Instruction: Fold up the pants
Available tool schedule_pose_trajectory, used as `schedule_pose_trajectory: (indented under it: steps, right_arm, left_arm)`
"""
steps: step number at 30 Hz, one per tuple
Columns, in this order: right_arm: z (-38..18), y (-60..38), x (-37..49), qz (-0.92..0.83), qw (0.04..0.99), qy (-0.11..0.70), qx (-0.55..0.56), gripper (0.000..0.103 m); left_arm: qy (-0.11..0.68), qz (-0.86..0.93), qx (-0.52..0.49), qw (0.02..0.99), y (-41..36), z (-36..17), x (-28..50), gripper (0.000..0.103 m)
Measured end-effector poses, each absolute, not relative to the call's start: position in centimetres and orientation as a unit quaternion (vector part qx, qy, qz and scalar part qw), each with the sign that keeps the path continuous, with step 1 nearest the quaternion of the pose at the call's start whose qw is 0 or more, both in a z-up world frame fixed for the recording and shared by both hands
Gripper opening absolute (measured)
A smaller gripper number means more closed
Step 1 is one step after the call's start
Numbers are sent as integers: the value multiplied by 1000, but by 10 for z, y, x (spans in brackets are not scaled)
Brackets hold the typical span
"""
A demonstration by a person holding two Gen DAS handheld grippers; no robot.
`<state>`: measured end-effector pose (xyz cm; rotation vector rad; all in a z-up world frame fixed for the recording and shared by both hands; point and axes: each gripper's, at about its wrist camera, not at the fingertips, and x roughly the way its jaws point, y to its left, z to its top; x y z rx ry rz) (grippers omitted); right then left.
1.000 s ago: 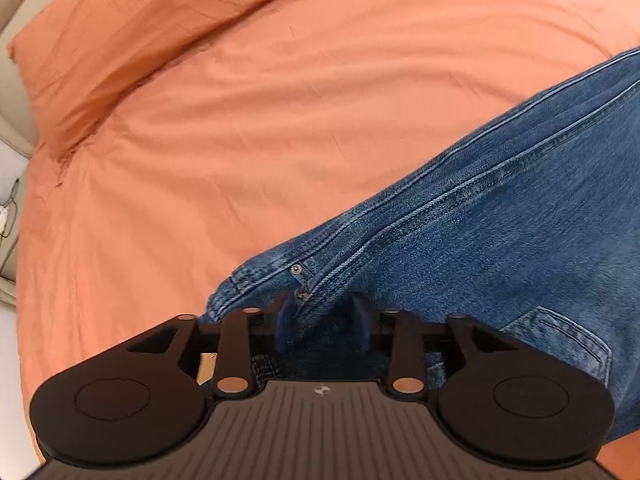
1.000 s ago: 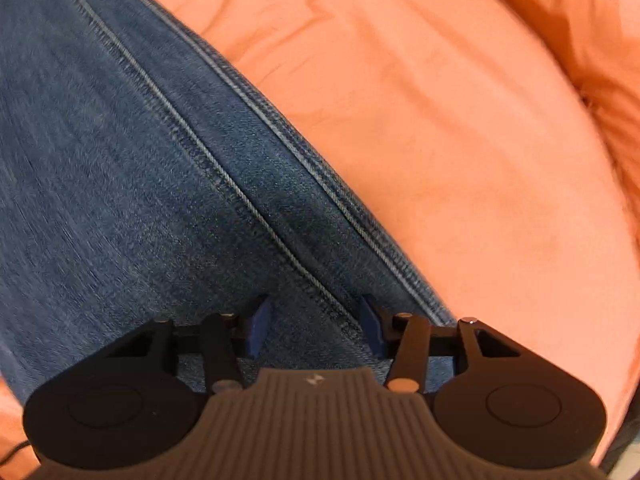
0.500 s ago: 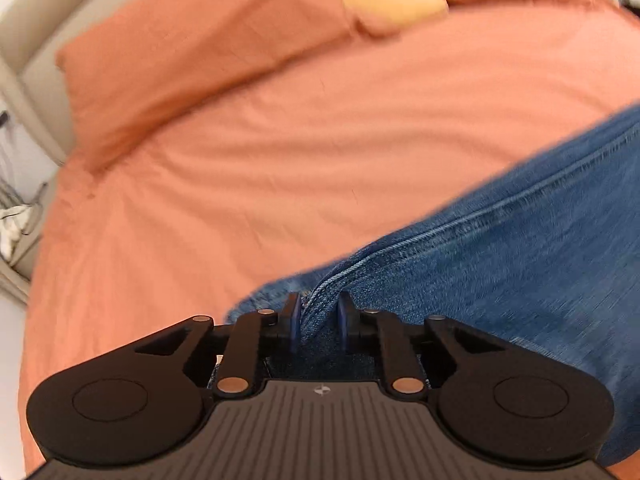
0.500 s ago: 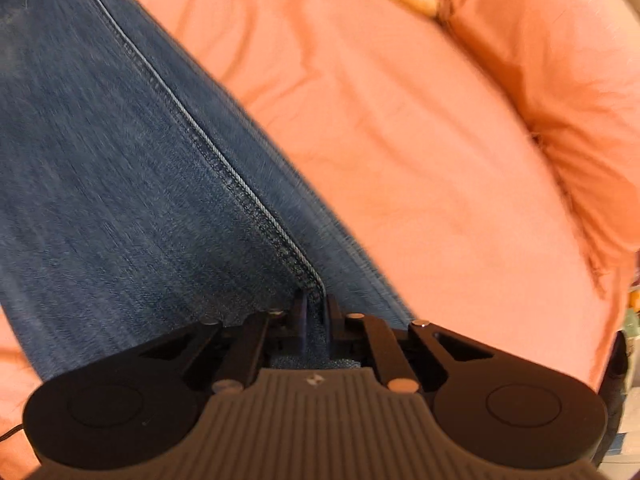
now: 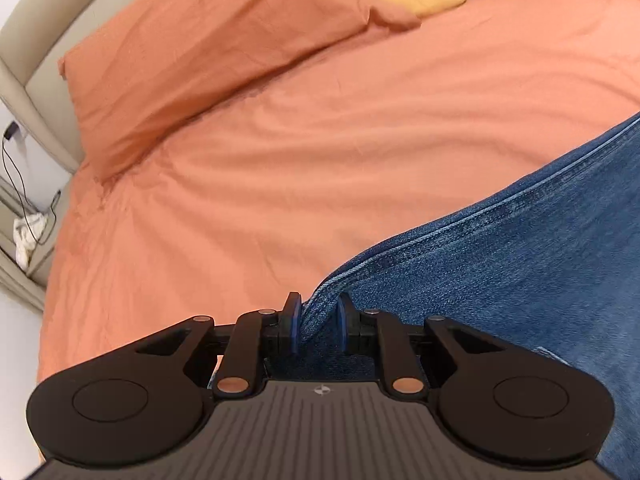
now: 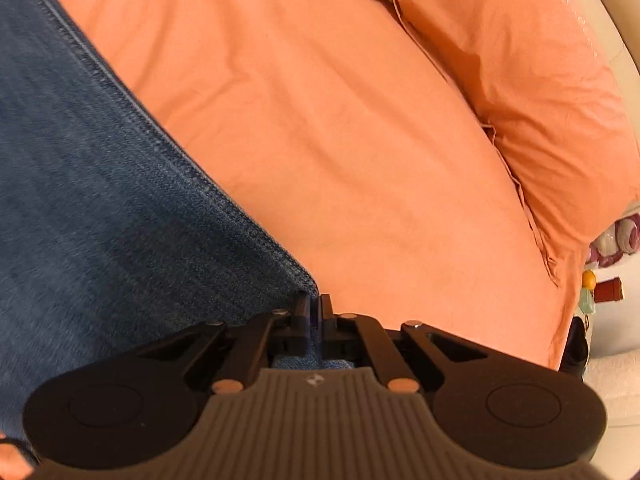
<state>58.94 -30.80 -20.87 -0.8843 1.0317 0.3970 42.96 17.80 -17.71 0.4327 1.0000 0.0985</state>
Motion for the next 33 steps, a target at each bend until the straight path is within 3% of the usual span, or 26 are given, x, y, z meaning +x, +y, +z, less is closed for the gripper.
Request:
schedule_pose_trajectory:
  steps: [6, 8, 9, 10, 12, 22, 33]
  right_arm:
    - [-233, -306, 600, 161, 766, 495, -378, 0]
    - [-235, -308, 599, 157, 776, 494, -360, 4]
    - [-236, -309, 604, 155, 783, 495, -344, 12]
    - [-230, -315, 606, 154, 792, 495, -323, 26]
    - [-213, -335, 603, 144, 814, 487, -281, 37]
    - [-149, -535, 520, -42, 879, 474, 30, 37]
    - [-217, -617, 447, -95, 831, 460, 297, 37]
  left_arm:
    - [495, 59, 204, 843, 176, -204, 437, 26]
    - [493, 64, 208, 842, 175, -201, 437, 42]
    - [491, 65, 206, 844, 176, -196, 436, 46]
    - [487, 69, 201, 847, 177, -190, 434, 53]
    - [472, 73, 186, 858, 179, -174, 428, 58]
    - [461, 73, 116, 877, 172, -130, 373, 58]
    - [516, 98, 103, 845, 154, -172, 346, 52]
